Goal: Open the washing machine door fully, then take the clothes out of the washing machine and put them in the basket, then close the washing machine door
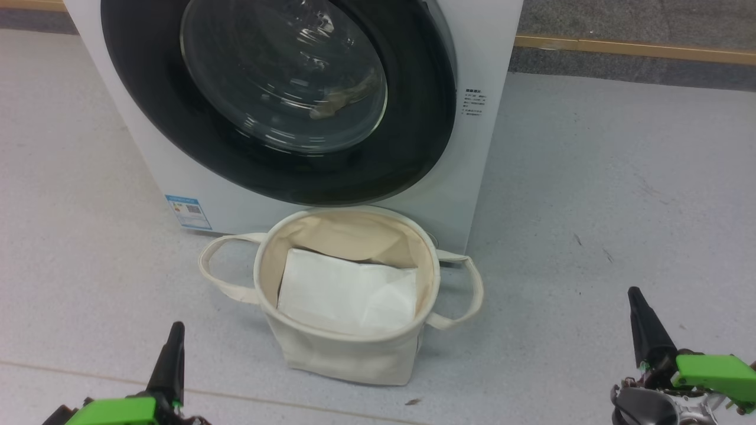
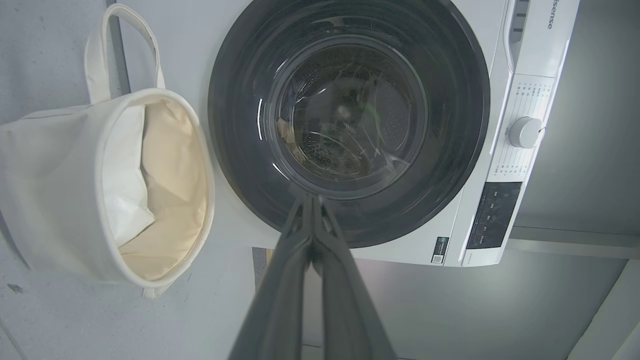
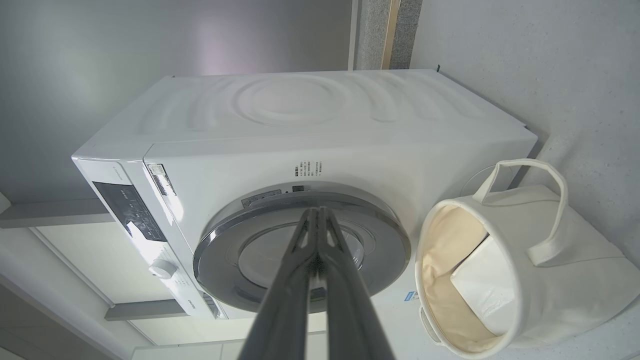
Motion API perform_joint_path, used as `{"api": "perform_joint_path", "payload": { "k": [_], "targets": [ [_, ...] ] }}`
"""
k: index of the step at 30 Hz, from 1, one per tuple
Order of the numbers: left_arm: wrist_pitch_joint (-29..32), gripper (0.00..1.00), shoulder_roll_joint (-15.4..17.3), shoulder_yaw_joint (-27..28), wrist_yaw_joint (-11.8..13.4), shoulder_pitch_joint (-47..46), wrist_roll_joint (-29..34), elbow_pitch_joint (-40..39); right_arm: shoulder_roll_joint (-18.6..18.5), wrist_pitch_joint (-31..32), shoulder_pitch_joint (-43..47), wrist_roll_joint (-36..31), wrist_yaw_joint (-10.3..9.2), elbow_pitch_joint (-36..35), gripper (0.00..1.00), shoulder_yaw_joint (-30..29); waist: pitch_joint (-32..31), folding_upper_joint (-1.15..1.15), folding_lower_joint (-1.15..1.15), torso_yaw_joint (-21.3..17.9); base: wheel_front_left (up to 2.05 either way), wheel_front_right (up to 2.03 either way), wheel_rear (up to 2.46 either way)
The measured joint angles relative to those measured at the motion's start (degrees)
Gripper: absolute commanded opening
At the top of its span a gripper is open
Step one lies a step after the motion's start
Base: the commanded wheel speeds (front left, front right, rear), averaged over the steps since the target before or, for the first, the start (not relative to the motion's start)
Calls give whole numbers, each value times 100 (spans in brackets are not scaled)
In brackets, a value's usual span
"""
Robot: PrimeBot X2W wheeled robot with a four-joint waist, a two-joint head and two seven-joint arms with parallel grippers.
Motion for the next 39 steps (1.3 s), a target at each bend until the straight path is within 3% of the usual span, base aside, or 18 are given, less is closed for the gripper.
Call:
{"api": "perform_joint_path", "payload": {
  "k": [39],
  "targets": [
    [0,0,0,0,0,0,0,0,1,0,0,0,0,0,0,0,0,0,0,0,0,0,0]
  ]
}}
